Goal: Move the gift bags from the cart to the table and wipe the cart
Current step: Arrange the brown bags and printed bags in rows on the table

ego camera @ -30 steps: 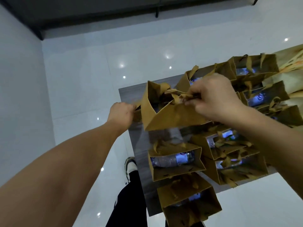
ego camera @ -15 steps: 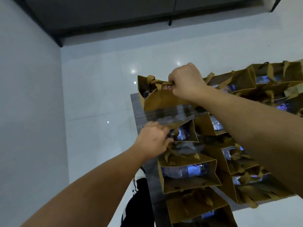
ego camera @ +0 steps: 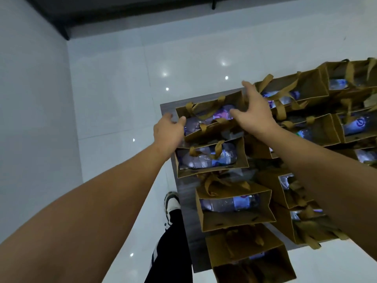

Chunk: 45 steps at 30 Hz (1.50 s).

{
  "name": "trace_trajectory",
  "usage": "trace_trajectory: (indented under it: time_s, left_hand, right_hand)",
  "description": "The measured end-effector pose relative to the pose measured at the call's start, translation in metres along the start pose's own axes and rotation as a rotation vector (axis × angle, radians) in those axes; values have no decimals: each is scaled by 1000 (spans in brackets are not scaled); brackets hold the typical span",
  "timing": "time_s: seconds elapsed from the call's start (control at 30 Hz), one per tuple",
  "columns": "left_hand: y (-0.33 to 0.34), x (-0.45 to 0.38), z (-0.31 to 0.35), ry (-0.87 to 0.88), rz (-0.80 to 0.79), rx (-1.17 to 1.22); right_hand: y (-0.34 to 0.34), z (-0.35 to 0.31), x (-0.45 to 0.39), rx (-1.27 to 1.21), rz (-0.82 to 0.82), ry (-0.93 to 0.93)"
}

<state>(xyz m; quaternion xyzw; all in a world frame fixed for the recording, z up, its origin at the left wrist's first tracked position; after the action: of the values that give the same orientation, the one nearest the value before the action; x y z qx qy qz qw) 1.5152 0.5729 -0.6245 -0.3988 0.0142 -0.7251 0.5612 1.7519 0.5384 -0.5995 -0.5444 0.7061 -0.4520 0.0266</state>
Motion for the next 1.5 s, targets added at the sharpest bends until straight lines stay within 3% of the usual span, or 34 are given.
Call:
trace_trajectory:
  time_s: [0.07, 0.17, 0.33, 0.53, 0.73, 0.9, 1.03, 1.27, 1.5]
  left_hand:
    - [6, 0, 0, 33, -22, -7]
    - [7, -4, 0, 70, 26, -104]
    - [5, -12, 3, 77, 90, -149]
    - [7, -12, 2, 134, 166, -157]
    - [13, 12, -2, 116, 159, -102]
    - [14, 47, -21, -18, 162, -90]
    - [29, 73, -41, -150, 127, -27]
    - [53, 87, -39, -117, 68, -101]
    - [73, 107, -8, 15, 151, -219]
  right_hand:
    - [-1, 6, -6, -71, 26, 114]
    - [2, 6, -14, 55, 90, 164]
    - [-1, -1, -14, 19, 192, 127]
    - [2, 8, -3, -110, 155, 79]
    - [6, 18, 16, -157, 79, 106]
    - [4, 39, 66, -30, 238, 108]
    - [26, 65, 92, 138, 6, 178]
    - [12, 83, 112, 148, 154, 179]
    - [-22, 104, 134, 65, 69, 148]
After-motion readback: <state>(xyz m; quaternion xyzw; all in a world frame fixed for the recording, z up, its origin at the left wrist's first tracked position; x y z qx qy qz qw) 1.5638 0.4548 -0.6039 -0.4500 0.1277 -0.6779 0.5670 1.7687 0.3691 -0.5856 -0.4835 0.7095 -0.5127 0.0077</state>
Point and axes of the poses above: each hand's wrist, its own x-axis away from the middle knuckle, its own y-axis out of the palm, z = x × y, the point moved 4 cm from there along -x, towards the middle knuckle, and after that the axes turned 7 degrees about y, right-handed, at the moved point
